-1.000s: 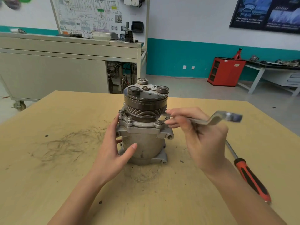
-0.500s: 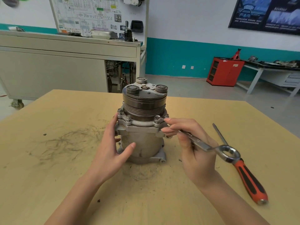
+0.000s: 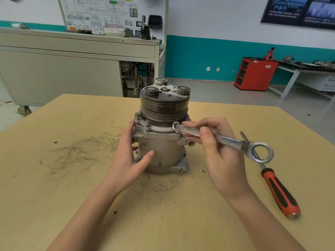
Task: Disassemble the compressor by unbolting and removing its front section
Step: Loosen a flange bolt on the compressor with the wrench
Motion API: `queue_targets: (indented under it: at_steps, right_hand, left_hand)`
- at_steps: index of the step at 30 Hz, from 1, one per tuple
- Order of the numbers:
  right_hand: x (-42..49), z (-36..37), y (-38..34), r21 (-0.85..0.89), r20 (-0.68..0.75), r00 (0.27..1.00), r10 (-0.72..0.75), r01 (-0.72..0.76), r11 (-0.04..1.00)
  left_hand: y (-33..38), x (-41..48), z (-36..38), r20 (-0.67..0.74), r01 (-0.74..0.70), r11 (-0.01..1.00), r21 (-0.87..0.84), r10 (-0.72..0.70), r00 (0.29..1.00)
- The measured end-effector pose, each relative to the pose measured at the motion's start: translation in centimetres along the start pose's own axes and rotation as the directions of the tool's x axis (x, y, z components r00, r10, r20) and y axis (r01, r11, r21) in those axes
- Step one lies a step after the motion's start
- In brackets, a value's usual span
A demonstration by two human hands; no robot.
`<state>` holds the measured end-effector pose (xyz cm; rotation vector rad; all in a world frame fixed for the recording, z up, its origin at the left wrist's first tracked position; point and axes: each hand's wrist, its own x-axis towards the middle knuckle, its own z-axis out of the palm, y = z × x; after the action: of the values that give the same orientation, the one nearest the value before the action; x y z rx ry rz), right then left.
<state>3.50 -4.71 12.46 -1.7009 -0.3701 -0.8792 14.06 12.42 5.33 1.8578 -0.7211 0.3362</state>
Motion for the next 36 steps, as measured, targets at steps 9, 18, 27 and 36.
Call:
queue_targets:
  at_steps: [9, 18, 27, 36]
  right_hand:
    - [0.1, -0.1, -0.6, 0.261, -0.13, 0.984, 0.122, -0.085, 0.962]
    - [0.3, -0.3, -0.3, -0.156, -0.109, 0.976, -0.19, 0.172, 0.973]
    - [-0.1, 0.2, 0.2, -0.519, 0.006, 0.906, -0.422, 0.364, 0.774]
    - [1.5, -1.8, 1.0, 0.018, -0.009, 0.999, 0.041, -0.04, 0.999]
  left_hand:
    - [0.0, 0.0, -0.1, 0.013, -0.03, 0.999, 0.028, 0.03, 0.999]
    - [-0.1, 0.1, 0.0, 0.0, -0.031, 0.999, 0.035, 0.031, 1.0]
    - [-0.2, 0.1, 0.0, 0.001, -0.017, 1.0, 0.005, 0.017, 1.0]
    - [-0.2, -0.1, 0.0, 0.002, -0.02, 0.999, 0.034, 0.02, 1.0]
